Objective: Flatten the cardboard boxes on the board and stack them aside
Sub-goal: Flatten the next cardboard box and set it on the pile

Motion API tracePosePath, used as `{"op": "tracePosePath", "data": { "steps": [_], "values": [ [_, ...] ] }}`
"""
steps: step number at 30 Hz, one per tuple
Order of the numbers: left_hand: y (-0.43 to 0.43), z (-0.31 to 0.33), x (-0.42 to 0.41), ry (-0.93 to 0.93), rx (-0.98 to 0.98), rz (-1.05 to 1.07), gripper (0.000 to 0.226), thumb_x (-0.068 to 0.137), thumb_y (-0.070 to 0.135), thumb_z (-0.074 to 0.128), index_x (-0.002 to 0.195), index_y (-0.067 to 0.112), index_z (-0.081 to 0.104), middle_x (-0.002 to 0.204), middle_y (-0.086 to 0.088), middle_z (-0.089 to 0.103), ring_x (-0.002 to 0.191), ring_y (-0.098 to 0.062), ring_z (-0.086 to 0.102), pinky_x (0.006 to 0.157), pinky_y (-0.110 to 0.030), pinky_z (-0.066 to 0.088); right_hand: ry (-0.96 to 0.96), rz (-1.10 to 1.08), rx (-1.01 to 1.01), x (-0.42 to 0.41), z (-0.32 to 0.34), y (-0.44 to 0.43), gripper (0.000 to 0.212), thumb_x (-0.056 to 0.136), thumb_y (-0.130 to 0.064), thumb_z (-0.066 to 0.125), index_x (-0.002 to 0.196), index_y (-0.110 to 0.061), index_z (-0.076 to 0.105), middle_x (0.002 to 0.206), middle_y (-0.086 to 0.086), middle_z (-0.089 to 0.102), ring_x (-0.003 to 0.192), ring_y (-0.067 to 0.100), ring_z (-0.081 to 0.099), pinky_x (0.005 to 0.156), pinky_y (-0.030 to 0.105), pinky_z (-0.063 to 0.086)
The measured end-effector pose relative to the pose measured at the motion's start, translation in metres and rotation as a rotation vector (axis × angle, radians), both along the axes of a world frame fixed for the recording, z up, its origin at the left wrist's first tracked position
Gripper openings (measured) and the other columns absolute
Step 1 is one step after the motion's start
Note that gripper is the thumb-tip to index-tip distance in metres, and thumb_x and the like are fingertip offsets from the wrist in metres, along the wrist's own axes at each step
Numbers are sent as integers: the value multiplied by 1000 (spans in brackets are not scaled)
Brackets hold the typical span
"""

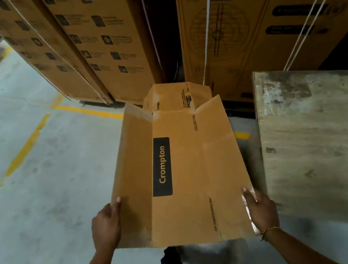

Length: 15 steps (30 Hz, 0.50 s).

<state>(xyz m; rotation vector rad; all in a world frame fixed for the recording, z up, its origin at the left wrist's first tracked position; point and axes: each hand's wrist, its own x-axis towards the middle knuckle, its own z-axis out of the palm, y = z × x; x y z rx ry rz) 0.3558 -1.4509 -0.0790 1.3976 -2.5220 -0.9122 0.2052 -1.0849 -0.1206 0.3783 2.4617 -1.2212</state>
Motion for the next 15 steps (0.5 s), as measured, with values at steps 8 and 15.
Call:
{"op": "tracePosePath", "data": {
  "steps": [8, 15],
  "values": [
    [-94, -87, -78, -114, 168, -121, 65, 98, 58, 43, 65, 4, 55, 60, -10, 59, 61, -28, 58, 58, -37, 42, -172, -204, 124, -12, -73, -70, 56, 91, -62, 50, 83, -11, 71, 78, 13, 70, 79, 32, 66, 73, 40, 50],
    [-141, -187, -131, -226, 171, -210, 61, 98, 60, 40, 68, 11, 59, 73, -12, 65, 73, -34, 61, 72, -45, 53, -176, -251, 149, -43, -147, -113, 43, 96, -47, 56, 106, -8, 73, 102, 20, 72, 100, 40, 64, 89, 51, 50]
  ]
}}
